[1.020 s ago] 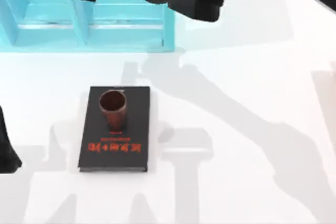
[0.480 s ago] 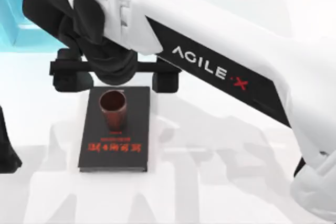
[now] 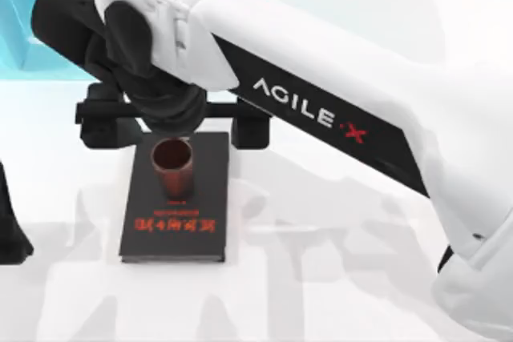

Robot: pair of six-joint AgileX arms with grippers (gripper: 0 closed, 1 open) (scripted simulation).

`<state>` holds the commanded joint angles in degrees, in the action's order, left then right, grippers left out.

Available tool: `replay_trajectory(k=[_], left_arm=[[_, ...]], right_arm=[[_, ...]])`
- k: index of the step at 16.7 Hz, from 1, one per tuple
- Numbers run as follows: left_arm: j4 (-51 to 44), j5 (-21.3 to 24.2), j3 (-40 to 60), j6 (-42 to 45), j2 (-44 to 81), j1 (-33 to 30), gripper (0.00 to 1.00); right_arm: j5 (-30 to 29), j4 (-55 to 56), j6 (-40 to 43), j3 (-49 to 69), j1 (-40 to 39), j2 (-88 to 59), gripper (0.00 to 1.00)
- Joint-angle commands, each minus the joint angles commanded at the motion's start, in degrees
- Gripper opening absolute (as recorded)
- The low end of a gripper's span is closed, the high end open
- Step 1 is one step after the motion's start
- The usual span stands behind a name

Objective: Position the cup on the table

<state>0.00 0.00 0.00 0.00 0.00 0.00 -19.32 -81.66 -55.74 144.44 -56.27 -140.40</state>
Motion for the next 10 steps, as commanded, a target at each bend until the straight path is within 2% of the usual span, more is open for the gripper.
replay_trajectory(k=[10], left_arm=[[0.0, 0.0, 0.0, 0.0, 0.0, 0.0, 1.0]], right_arm=[[0.65, 17.38, 3.13, -14.07, 2.84, -2.17, 1.0]])
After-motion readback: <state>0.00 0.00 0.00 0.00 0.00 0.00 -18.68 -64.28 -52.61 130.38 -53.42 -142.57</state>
